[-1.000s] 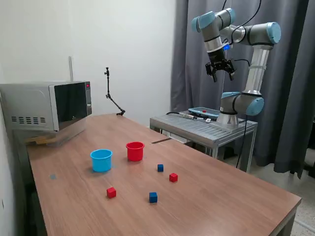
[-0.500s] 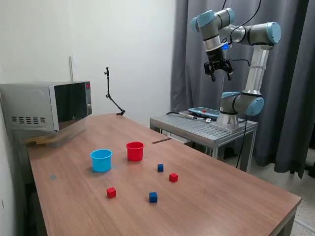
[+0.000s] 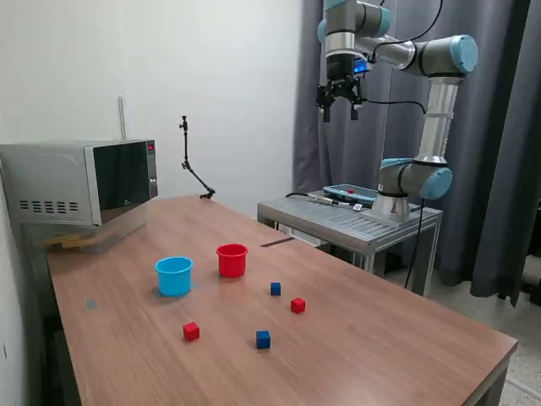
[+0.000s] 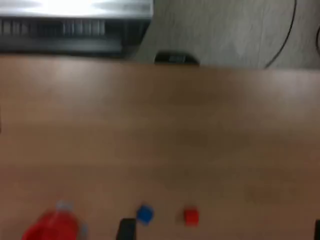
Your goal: Place red objects in the red bin, and blue objects in the blue bin.
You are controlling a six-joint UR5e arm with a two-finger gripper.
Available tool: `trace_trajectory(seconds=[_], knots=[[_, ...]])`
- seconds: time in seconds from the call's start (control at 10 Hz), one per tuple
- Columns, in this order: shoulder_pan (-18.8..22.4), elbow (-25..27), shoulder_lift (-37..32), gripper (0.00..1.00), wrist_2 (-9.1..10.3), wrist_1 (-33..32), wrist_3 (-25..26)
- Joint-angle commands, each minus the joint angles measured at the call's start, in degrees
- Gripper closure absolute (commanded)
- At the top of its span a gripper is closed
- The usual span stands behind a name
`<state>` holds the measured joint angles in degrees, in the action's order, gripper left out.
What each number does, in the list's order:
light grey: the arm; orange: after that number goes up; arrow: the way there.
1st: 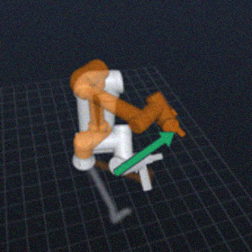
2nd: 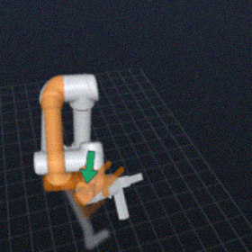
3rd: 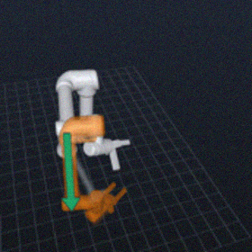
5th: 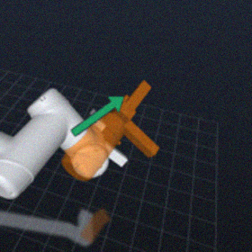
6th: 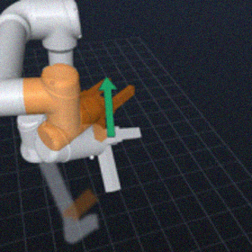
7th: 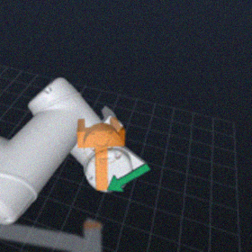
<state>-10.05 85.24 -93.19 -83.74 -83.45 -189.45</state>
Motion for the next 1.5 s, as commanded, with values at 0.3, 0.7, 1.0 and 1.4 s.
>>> trace_trajectory(seconds=[0.3,0.7,1.0,1.4], knots=[[-1.03,-14.84,9.24,0.0,-0.2,-18.04,-7.96],[0.02,-20.35,18.17,0.0,0.68,-23.13,-3.51],[1.69,-19.44,23.31,0.0,0.6,-24.66,21.56],[3.45,-13.37,24.72,0.0,0.6,-17.1,21.58]])
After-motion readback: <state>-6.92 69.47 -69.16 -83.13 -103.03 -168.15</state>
